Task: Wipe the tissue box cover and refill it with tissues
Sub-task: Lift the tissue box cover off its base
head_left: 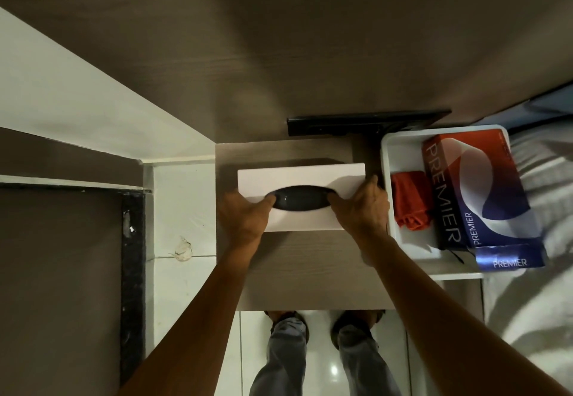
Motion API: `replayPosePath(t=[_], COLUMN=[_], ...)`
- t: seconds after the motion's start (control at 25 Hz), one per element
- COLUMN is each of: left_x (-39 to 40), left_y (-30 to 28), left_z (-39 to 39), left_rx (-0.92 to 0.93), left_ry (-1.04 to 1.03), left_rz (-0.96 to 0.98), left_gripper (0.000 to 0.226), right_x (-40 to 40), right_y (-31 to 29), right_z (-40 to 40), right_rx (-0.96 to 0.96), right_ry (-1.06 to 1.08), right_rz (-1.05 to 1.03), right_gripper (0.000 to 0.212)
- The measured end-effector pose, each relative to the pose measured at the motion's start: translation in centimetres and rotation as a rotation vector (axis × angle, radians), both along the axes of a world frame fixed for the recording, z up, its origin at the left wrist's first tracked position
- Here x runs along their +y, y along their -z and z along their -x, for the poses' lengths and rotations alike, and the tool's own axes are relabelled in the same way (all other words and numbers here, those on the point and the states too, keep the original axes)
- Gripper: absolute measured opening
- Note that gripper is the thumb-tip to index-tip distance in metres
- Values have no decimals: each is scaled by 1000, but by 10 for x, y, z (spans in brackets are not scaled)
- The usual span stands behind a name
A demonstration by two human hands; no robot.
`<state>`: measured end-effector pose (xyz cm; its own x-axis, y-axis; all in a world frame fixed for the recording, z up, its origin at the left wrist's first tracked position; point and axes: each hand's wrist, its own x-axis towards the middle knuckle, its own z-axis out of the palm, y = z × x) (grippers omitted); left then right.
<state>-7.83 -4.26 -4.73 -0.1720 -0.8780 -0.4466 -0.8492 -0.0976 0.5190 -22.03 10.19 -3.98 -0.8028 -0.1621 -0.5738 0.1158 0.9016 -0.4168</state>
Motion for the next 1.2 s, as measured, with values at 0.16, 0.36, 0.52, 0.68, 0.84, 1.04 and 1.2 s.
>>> replayPosePath(t=[0.16, 0.36, 0.52, 0.68, 0.84, 1.04, 1.2], left_x=[0, 0, 9, 33, 71, 98, 94], left_y=[-1, -1, -12, -32, -48, -42, -27], left_z=[-2, -3, -9, -33, -75, -110, -110], left_rx=[6, 4, 43, 67, -36, -71, -83], left_ry=[18, 31, 37, 39, 16, -1, -28], left_rz=[1, -7, 4, 44, -63, -168, -161], left_gripper=[57, 55, 59, 75, 75, 71, 71], right_x=[1, 3, 10, 37, 83, 111, 105], right_y=[-3, -7, -17, -36, -48, -37, -20], right_z=[3, 2, -7, -27, -69, -105, -100], right_rx=[-34, -67, -71, 33, -55, -261, -202], right_ry=[4, -6, 1, -6, 10, 58, -8], right_rz=[14, 35, 96, 137, 108, 16, 37], right_gripper=[95, 104, 98, 82, 84, 87, 84])
